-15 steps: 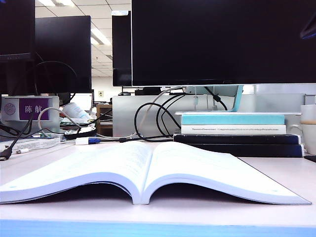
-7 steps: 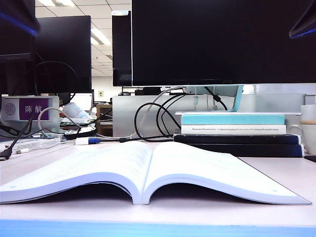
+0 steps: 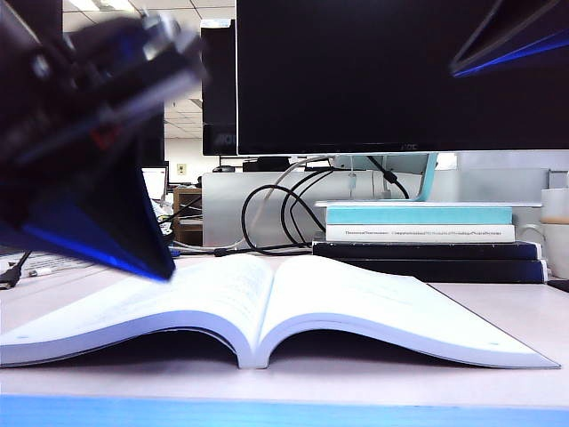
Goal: Close the book.
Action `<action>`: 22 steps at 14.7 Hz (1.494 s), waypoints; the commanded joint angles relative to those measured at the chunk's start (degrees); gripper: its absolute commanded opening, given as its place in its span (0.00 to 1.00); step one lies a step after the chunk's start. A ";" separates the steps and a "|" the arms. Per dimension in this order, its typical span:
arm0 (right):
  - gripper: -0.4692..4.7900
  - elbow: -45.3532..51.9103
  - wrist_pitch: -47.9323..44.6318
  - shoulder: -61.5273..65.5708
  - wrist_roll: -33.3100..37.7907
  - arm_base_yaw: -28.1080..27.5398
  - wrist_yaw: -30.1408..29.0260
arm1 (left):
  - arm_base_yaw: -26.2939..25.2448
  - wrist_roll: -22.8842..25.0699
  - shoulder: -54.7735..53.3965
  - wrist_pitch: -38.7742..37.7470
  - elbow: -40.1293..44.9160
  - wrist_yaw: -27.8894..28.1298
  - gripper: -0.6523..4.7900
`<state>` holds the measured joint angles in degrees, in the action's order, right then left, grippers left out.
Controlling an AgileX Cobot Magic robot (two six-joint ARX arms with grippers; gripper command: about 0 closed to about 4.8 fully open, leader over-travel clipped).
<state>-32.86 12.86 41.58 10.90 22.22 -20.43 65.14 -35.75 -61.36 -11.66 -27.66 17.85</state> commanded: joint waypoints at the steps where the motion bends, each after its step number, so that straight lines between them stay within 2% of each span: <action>1: 0.09 -0.26 -1.07 0.68 -0.42 0.81 1.64 | -0.09 -1.20 -1.22 2.58 -0.04 -1.29 0.11; 3: 0.09 -0.26 -1.55 1.07 -0.50 0.63 3.15 | -0.13 -1.46 -1.97 2.51 -0.02 -0.94 0.11; 7: 0.09 -0.26 -0.28 5.01 -0.42 0.90 -1.38 | -0.11 -2.60 -8.85 5.18 -0.02 3.50 0.11; 12: 0.09 -0.26 -0.68 6.67 -0.44 1.16 -2.75 | -0.17 -2.19 -15.32 10.34 0.20 3.98 0.11; 16: 0.09 -0.28 1.36 6.69 -0.42 1.16 -6.78 | -0.24 -2.21 -19.10 12.22 0.22 7.10 0.11; 18: 0.09 -0.28 3.69 6.69 -0.44 1.16 -6.93 | -0.26 -2.23 -19.76 12.96 0.70 10.60 0.11; 20: 0.09 -0.26 5.03 6.69 -0.46 1.16 -6.95 | -0.66 -2.60 -19.80 18.71 3.21 11.47 0.11; 22: 0.09 -0.28 4.92 6.69 -0.46 1.16 -7.17 | -1.86 -4.15 -19.80 21.27 5.25 11.58 0.11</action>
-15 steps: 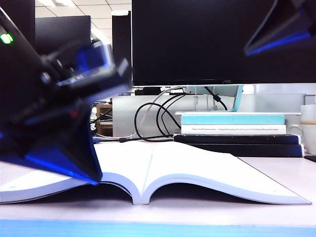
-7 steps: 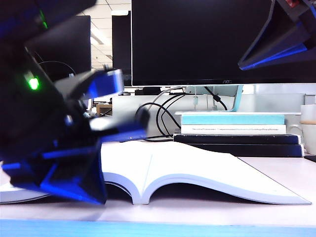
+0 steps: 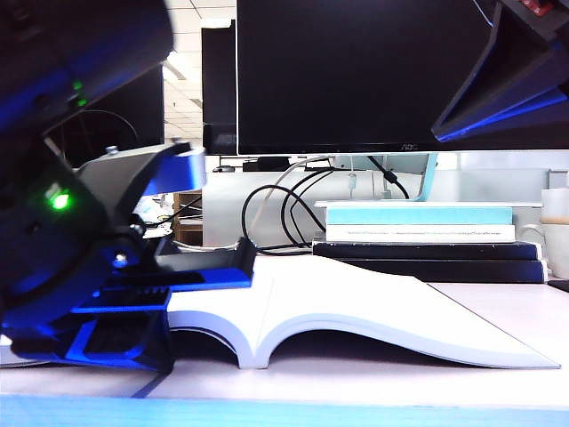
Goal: Close the book.
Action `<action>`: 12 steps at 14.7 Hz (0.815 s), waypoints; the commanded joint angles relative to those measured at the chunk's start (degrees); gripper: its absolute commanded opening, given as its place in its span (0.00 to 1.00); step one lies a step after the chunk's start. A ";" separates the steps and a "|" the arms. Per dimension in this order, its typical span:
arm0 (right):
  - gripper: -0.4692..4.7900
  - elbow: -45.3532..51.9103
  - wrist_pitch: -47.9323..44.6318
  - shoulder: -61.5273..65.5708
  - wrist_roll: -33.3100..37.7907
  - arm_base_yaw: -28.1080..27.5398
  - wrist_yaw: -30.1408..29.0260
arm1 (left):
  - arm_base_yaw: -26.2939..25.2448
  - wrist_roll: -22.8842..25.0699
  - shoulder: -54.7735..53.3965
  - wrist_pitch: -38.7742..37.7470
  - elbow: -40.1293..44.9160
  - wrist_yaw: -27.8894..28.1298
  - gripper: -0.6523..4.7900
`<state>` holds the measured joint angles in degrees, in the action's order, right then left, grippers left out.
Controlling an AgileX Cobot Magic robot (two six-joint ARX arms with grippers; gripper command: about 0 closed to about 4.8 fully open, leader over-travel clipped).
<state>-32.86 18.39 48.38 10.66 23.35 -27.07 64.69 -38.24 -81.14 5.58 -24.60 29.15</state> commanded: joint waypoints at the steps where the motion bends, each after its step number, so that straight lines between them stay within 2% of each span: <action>1: 0.09 -0.28 -0.63 -0.11 -0.22 0.02 -0.50 | -2.27 -1.68 -0.02 6.01 3.26 0.42 0.11; 2: 0.09 -0.28 -0.68 -0.11 -0.22 0.02 -1.01 | -4.74 -0.98 0.00 9.99 3.96 0.87 0.11; 3: 0.09 -0.28 -0.70 -0.11 -0.22 0.02 -1.05 | -6.45 4.26 0.39 17.27 3.87 0.37 0.11; 4: 0.09 -0.28 -0.72 -0.11 -0.22 0.02 -1.11 | -6.45 8.33 1.57 19.85 3.50 -0.13 0.11; 5: 0.09 -0.28 -0.59 -0.13 -0.20 0.02 -1.20 | -6.43 10.38 3.82 19.87 2.97 -0.68 0.11; 6: 0.09 -0.28 -0.85 -0.11 -0.20 0.02 -1.36 | -7.08 20.17 9.18 21.07 1.68 0.55 0.11; 7: 0.09 -0.28 -1.36 -0.11 -0.17 0.02 -1.33 | -8.92 23.56 9.97 23.43 1.16 -1.62 0.11; 9: 0.09 -0.28 -2.21 -0.09 -0.15 0.02 -2.75 | -15.28 27.76 9.73 24.50 -0.63 -13.57 0.11; 12: 0.09 -0.28 -2.56 1.95 -0.02 0.02 -0.07 | -18.97 27.71 9.75 24.94 -1.25 -17.86 0.11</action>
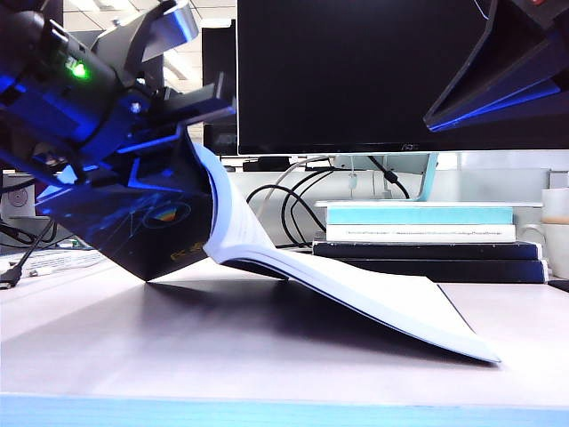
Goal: Close the book.
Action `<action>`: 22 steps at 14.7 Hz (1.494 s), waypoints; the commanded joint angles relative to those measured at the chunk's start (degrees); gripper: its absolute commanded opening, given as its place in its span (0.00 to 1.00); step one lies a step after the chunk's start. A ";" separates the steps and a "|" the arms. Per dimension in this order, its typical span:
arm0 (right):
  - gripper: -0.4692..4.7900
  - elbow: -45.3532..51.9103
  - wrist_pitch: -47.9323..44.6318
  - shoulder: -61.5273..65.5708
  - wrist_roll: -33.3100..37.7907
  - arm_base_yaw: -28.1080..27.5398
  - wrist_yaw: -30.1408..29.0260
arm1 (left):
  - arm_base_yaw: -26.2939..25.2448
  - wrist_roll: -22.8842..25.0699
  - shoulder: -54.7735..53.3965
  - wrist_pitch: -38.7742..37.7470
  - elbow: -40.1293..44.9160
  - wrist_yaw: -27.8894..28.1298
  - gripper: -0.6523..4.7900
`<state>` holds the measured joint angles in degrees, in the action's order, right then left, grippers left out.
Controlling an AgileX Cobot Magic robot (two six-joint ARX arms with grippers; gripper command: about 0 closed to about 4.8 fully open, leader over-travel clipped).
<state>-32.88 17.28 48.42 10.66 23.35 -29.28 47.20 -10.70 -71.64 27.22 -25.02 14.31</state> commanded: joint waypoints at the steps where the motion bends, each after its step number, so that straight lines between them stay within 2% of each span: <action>1: 0.09 -0.26 -3.67 5.66 1.46 0.02 2.12 | -1.42 0.20 0.17 3.26 -0.79 -3.23 0.11; 5: 0.09 -0.63 -13.88 21.42 3.10 0.66 2.32 | -1.42 0.15 0.17 3.26 -0.79 -4.31 0.11; 6: 0.09 -3.89 -14.40 29.55 2.93 0.70 2.47 | -1.42 0.15 0.17 3.26 -0.79 -4.72 0.11; 11: 0.09 -3.87 -11.23 33.88 2.58 0.72 3.21 | -1.46 0.68 0.15 3.54 -0.79 -5.60 0.11; 16: 0.09 -3.85 -7.93 35.34 1.31 0.72 5.14 | -1.42 10.43 0.15 4.74 -3.21 -14.84 0.11; 19: 0.09 -3.85 -7.96 35.78 1.31 0.72 5.18 | -1.42 12.50 0.15 4.85 -4.48 -16.48 0.11; 22: 0.09 -3.85 -8.00 35.87 1.27 0.72 6.67 | -1.42 20.09 0.15 2.32 -4.48 -25.33 0.11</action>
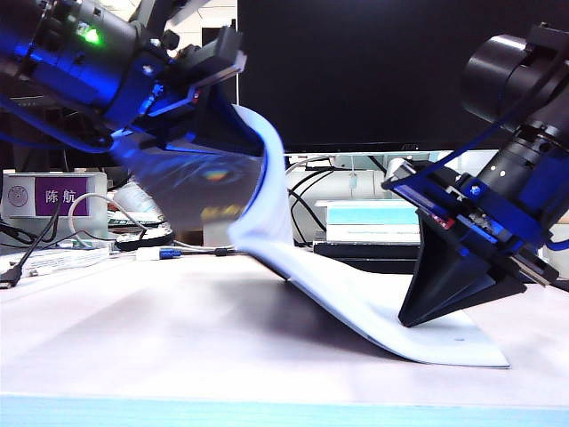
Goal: Close the book.
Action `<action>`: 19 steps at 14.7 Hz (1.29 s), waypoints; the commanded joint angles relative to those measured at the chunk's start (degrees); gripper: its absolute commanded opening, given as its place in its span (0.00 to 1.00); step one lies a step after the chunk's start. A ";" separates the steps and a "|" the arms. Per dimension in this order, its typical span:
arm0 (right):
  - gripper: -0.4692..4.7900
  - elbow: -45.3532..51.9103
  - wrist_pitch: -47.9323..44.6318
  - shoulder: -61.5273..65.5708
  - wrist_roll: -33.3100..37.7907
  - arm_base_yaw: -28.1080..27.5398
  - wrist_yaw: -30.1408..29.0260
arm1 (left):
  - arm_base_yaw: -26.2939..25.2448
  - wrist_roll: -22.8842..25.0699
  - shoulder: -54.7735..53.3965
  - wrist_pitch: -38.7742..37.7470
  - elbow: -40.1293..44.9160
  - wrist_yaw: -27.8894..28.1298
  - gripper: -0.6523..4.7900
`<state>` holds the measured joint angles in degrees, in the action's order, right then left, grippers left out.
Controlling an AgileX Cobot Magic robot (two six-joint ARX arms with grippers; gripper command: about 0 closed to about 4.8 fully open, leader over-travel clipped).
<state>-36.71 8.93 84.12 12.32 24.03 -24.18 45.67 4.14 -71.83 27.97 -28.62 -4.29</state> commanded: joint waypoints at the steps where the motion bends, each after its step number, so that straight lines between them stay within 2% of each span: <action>1: 0.09 -0.02 0.33 0.17 -0.39 0.04 1.57 | 0.11 6.49 0.35 0.74 -0.87 -6.86 0.11; 3: 0.09 -0.02 0.35 0.17 -0.39 0.04 1.57 | 0.07 7.89 0.35 0.02 -0.87 -5.22 0.11; 4: 0.09 -0.02 0.24 0.17 -0.39 0.04 1.62 | 0.07 7.89 0.35 0.22 -0.87 -2.23 0.11; 5: 0.09 -0.04 -0.11 0.07 -0.57 0.04 3.19 | 0.07 7.80 0.37 0.33 -0.87 1.79 0.11; 6: 0.09 -0.04 0.11 -0.72 -0.74 0.04 7.19 | 0.11 5.99 0.55 0.52 -0.87 8.11 0.11; 7: 0.09 -0.04 0.26 -2.32 -1.62 0.04 10.84 | 0.11 2.14 0.70 1.73 -0.87 15.28 0.11; 8: 0.09 -0.04 0.52 -4.11 -2.05 0.02 12.72 | 0.02 1.05 0.76 3.48 -0.87 19.56 0.11; 9: 0.09 -0.07 1.27 -6.51 -2.08 -0.39 13.18 | -0.55 2.01 0.87 6.03 -0.87 18.25 0.11; 10: 0.09 -0.07 2.49 -8.63 -2.08 -0.68 13.31 | -1.36 1.88 0.94 7.48 -0.90 13.94 0.11; 13: 0.09 -0.09 8.20 -13.05 -2.08 -0.68 13.07 | -1.57 2.10 0.94 7.69 -0.90 8.41 0.11; 14: 0.09 -0.15 10.80 -15.04 -2.05 -0.68 12.02 | -1.62 2.71 0.96 7.76 -0.90 4.94 0.11; 19: 0.09 -4.68 21.09 -22.23 -2.10 -0.68 11.52 | -1.81 2.69 1.92 7.48 -0.90 -2.03 0.11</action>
<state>-40.49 27.97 62.41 10.44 23.35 -11.88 43.97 6.63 -70.48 34.87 -29.32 -3.88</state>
